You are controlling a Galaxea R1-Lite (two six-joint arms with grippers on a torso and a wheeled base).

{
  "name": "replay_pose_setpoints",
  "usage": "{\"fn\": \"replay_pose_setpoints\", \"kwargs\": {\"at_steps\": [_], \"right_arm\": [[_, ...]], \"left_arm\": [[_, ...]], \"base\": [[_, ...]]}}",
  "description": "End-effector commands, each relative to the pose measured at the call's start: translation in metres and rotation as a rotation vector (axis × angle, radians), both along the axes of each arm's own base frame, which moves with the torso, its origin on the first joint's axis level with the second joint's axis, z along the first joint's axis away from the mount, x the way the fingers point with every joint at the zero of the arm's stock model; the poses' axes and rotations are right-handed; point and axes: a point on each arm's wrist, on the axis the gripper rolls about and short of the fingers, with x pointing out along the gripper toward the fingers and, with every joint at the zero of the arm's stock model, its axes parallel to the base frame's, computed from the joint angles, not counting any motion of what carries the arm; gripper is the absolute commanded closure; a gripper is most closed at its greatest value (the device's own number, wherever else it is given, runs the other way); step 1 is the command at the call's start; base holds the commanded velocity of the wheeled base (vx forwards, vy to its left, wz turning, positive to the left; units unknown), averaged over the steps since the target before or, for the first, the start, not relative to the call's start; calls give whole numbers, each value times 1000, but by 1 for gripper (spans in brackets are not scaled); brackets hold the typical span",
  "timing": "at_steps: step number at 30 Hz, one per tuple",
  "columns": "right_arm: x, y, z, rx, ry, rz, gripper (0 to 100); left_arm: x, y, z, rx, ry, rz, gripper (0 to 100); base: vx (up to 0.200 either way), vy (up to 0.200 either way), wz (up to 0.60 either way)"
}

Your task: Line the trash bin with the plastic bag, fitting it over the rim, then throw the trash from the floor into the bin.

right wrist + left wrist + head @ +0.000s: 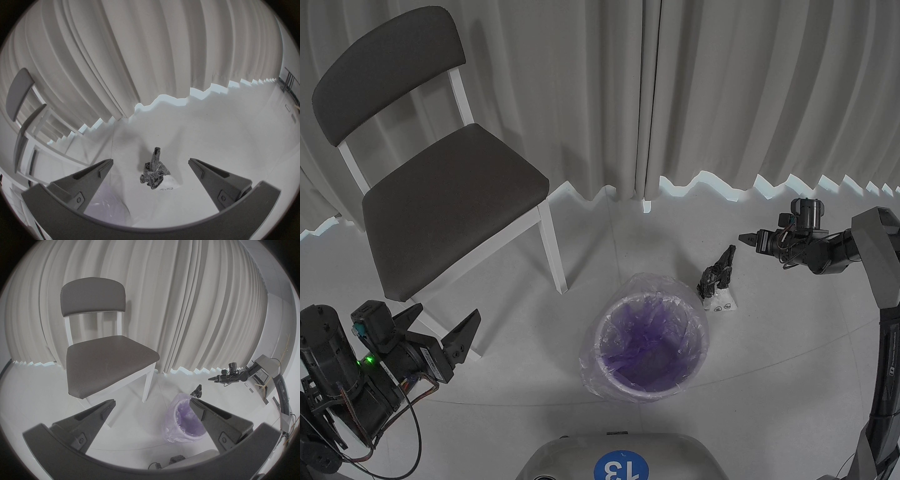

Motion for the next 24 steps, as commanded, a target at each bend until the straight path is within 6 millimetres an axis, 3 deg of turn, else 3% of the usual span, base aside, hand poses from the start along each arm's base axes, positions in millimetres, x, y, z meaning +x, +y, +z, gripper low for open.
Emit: {"fn": "replay_pose_setpoints", "kwargs": {"at_steps": [1, 9, 17, 24], "right_arm": [[4, 2, -9, 8, 11, 3, 0], [5, 2, -13, 7, 17, 4, 0], [5, 3, -16, 8, 26, 5, 0], [6, 7, -24, 6, 41, 14, 0]], "left_arm": [[-9, 2, 8, -44, -64, -22, 0], [-21, 8, -12, -31, -39, -130, 0], [-20, 9, -10, -42, -55, -146, 0], [-22, 10, -10, -43, -55, -146, 0]], "base": [[0, 0, 0], [25, 0, 0], [200, 0, 0], [0, 0, 0]]}}
